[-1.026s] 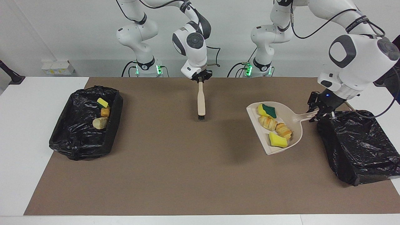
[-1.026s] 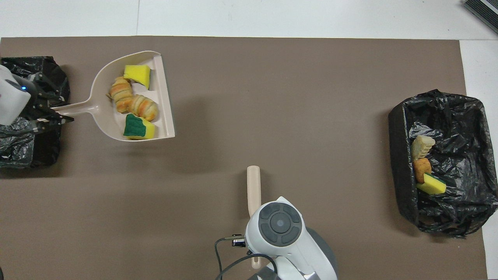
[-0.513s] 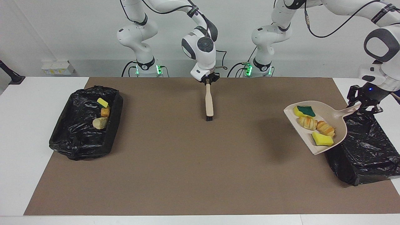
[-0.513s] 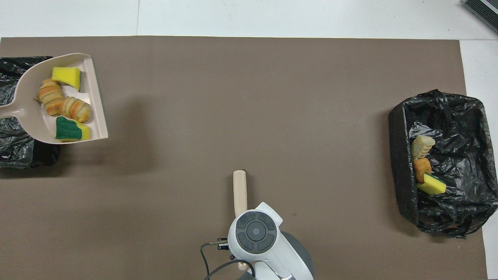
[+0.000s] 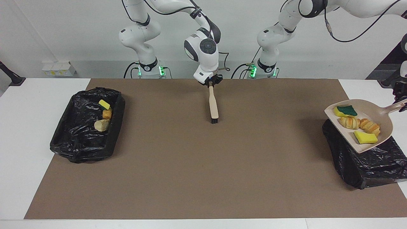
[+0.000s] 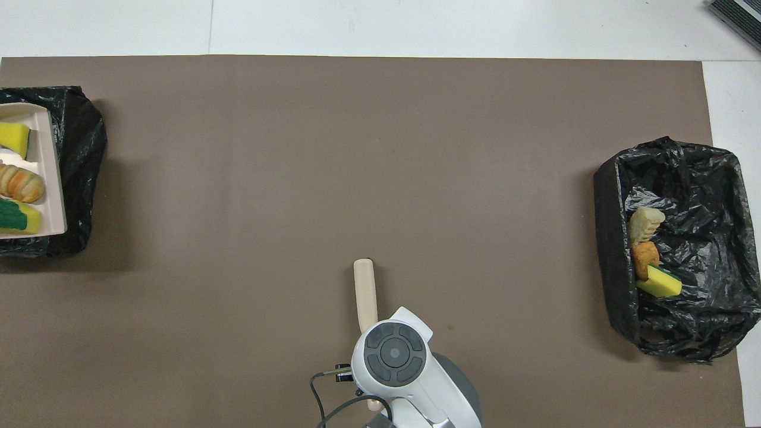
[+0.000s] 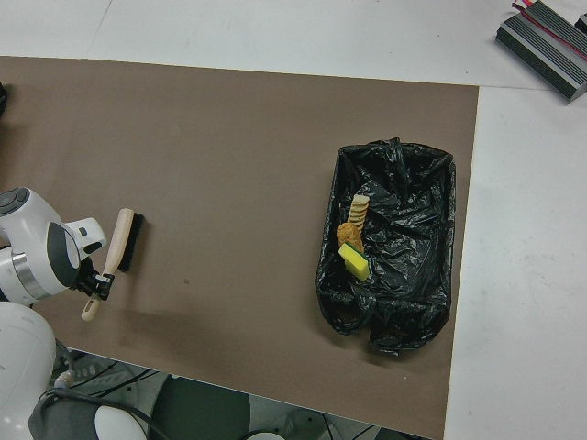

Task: Sweep and dump trash in bin
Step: 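Tip the dustpan over the black bag with the left gripper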

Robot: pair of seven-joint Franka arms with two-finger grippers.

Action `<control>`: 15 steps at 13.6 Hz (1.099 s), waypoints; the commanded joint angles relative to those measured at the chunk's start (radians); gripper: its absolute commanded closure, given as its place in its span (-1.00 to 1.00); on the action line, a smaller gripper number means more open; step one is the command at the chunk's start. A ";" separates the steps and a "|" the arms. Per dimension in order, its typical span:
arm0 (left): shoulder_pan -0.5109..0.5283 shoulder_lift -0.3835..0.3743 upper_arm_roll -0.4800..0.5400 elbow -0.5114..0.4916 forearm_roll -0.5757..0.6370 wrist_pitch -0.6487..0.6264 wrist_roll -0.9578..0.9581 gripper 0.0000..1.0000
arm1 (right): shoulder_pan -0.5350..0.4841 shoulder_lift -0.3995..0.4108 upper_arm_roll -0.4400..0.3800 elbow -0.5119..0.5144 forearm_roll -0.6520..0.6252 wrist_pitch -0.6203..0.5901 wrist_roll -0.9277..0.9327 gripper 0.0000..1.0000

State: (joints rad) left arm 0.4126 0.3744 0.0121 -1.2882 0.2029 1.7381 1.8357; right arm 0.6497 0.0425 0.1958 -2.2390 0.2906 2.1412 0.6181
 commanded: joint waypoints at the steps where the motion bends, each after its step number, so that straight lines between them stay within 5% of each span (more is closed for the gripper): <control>1: 0.017 0.148 -0.006 0.176 0.071 0.017 0.076 1.00 | -0.012 0.007 -0.001 -0.013 -0.004 0.013 -0.023 1.00; 8: -0.047 0.192 -0.009 0.245 0.346 0.086 0.100 1.00 | -0.022 0.016 -0.001 -0.007 -0.004 0.013 -0.023 0.93; 15: -0.086 0.108 -0.014 0.167 0.691 0.159 0.001 1.00 | -0.035 0.019 -0.001 -0.005 0.002 0.019 -0.028 0.80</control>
State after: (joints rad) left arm 0.3334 0.5401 -0.0066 -1.0603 0.8071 1.8758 1.8861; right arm 0.6336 0.0475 0.1908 -2.2400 0.2907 2.1416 0.6181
